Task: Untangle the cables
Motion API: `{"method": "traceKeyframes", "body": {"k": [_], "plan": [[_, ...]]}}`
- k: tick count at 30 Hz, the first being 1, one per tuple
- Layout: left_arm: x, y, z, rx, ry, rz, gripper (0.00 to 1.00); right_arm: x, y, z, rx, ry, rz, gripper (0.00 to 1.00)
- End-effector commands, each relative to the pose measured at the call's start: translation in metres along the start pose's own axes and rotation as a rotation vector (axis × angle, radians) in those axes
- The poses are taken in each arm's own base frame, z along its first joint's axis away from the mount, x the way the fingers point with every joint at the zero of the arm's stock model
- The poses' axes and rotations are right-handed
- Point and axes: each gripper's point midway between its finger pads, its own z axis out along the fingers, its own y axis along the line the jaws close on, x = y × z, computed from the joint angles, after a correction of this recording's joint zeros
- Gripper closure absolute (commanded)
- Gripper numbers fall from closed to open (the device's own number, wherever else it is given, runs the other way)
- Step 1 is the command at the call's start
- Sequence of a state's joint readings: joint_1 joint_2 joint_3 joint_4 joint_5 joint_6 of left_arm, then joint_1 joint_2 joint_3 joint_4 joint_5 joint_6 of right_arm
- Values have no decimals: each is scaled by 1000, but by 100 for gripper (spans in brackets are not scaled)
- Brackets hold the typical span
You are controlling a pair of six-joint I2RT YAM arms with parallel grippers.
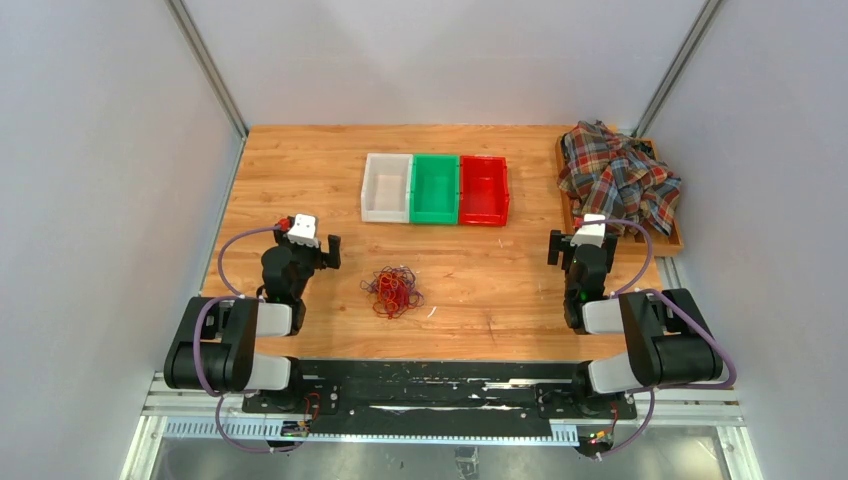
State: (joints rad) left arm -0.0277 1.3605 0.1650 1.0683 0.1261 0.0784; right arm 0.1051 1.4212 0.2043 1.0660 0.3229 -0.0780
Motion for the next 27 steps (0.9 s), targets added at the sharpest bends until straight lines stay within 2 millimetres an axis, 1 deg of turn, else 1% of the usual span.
{"method": "traceKeyframes", "body": {"k": [1,11,13,14,15,16,18,19,20,21,22,23,24,25,26,27], "plan": [[-12,7,2,-25,-46,8,2,-4,-9,2,34,-19,-2,10],[-12,7,2,-25,-45,8,2,-4,-9,2,37,-15,3,10],[-12,7,3,-26,-42,8,2,-8,-16,1,77,-20,19,10],[-12,7,3,-27,-41,10,2,-15,-14,0,59,-34,8,10],[-13,7,3,-25,-45,10,2,-27,-16,-2,87,-32,1,10],[-17,8,3,-29,-59,11,2,-36,-30,-6,179,7,9,10],[-28,12,4,-42,-49,4,2,-54,-41,-16,234,73,86,10],[-33,12,7,-37,-24,2,2,-76,-40,-17,218,43,127,10],[-38,13,10,-28,13,5,2,-90,-38,-20,191,46,146,10],[-39,11,13,-1,66,25,2,-97,-34,-24,161,70,157,10],[-42,9,16,27,125,41,2,-111,-30,-26,126,66,170,10],[-40,5,17,67,203,52,2,-128,-24,-29,80,47,191,10],[-27,-2,10,124,326,48,2,-137,-18,-32,36,28,217,10],[-28,-8,6,175,393,43,2,-143,-15,-34,13,9,270,10],[-33,-16,1,237,443,40,2,-144,-12,-35,11,-1,391,10],[-36,-23,-5,290,488,38,2,-141,-9,-34,3,4,486,7]]}}
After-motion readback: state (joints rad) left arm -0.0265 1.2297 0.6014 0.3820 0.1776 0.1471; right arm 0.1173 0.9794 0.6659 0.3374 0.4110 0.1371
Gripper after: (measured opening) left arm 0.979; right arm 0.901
